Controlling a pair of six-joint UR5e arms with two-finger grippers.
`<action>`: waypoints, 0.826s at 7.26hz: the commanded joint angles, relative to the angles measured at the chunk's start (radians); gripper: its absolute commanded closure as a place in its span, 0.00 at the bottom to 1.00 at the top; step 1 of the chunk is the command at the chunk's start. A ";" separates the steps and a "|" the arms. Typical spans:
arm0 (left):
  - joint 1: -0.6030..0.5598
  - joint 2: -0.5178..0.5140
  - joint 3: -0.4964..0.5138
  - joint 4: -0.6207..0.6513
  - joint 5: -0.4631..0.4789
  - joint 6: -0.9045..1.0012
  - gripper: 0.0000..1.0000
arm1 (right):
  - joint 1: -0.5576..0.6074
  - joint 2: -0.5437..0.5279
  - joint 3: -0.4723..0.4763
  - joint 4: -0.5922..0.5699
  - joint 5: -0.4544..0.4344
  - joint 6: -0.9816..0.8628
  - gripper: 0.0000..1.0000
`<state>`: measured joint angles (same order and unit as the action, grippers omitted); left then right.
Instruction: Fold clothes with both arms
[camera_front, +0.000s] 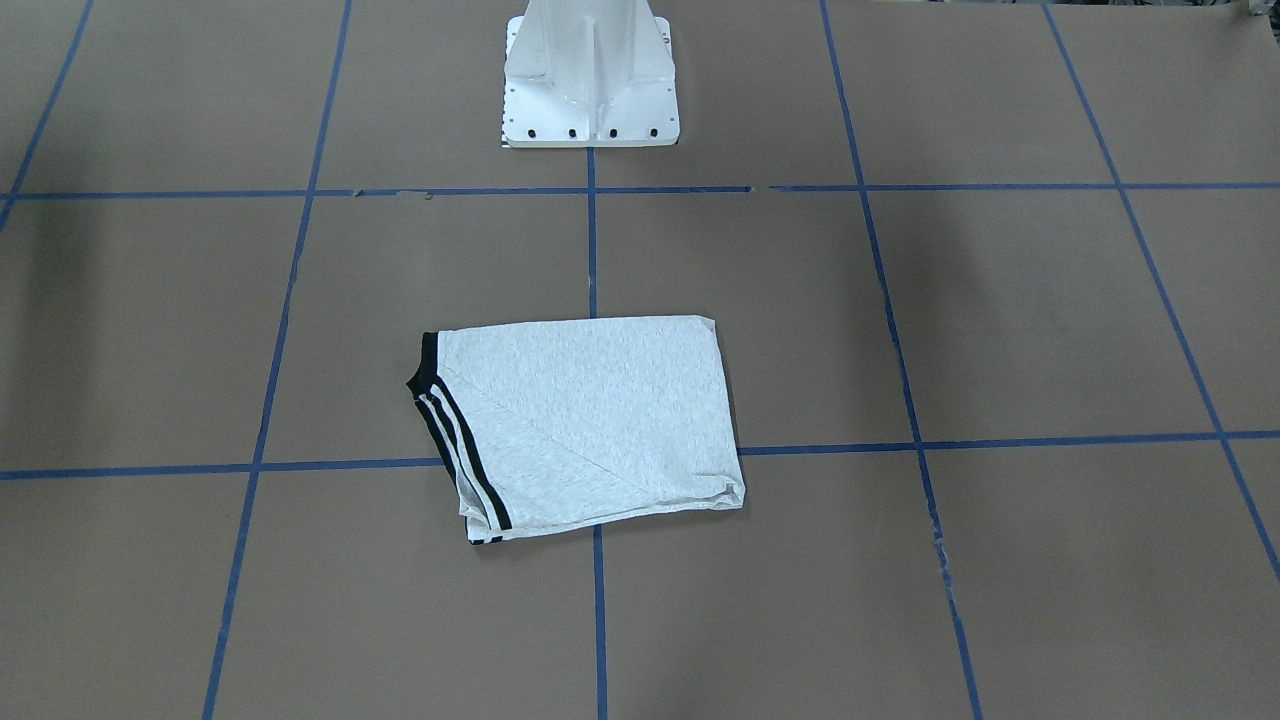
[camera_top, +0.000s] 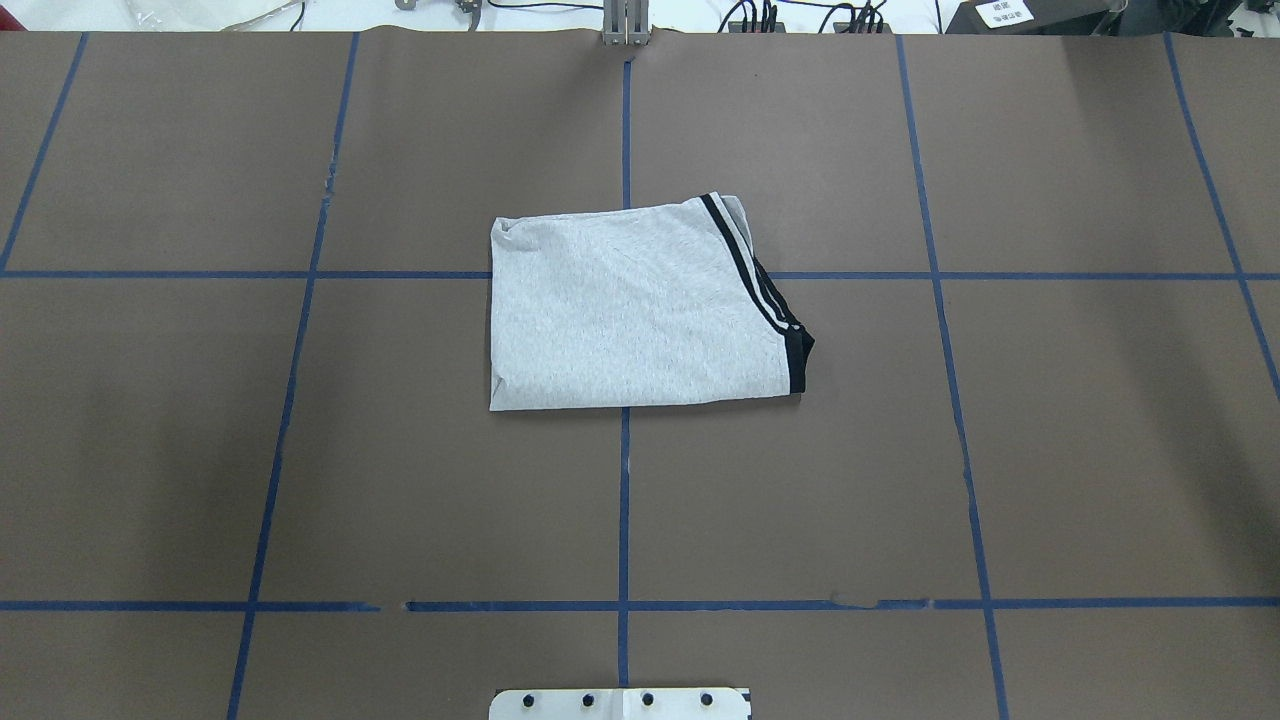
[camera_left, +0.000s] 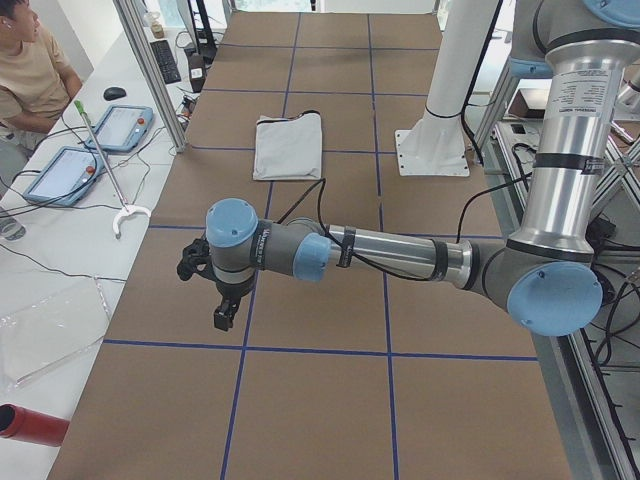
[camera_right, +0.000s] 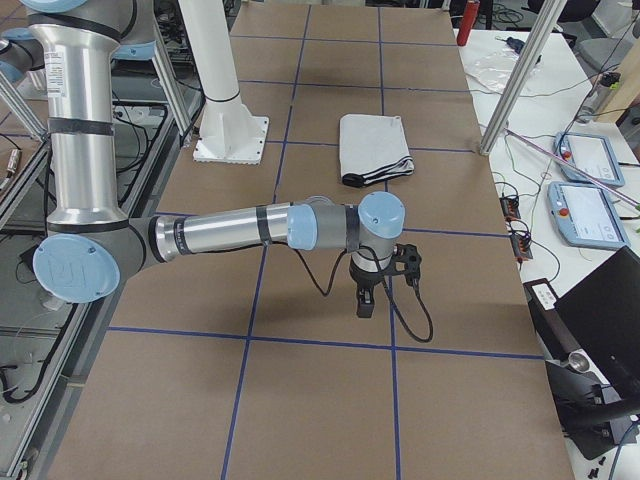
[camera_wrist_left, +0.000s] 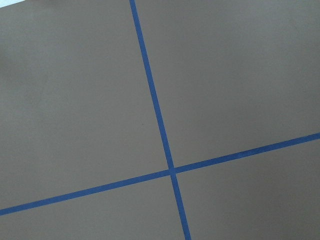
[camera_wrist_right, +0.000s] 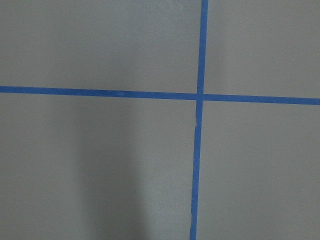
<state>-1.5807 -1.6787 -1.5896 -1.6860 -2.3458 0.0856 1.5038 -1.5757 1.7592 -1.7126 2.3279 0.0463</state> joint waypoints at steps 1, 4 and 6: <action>0.002 0.005 0.002 -0.001 0.002 -0.001 0.00 | 0.001 -0.003 0.003 0.004 -0.013 0.007 0.00; 0.008 0.011 -0.004 0.002 -0.010 -0.020 0.00 | -0.001 -0.027 0.009 0.008 -0.053 0.017 0.00; 0.011 -0.002 -0.012 0.002 0.003 -0.017 0.00 | -0.001 -0.032 0.009 0.008 -0.035 0.018 0.00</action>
<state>-1.5716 -1.6715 -1.5977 -1.6862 -2.3515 0.0663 1.5034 -1.6021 1.7682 -1.7047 2.2842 0.0631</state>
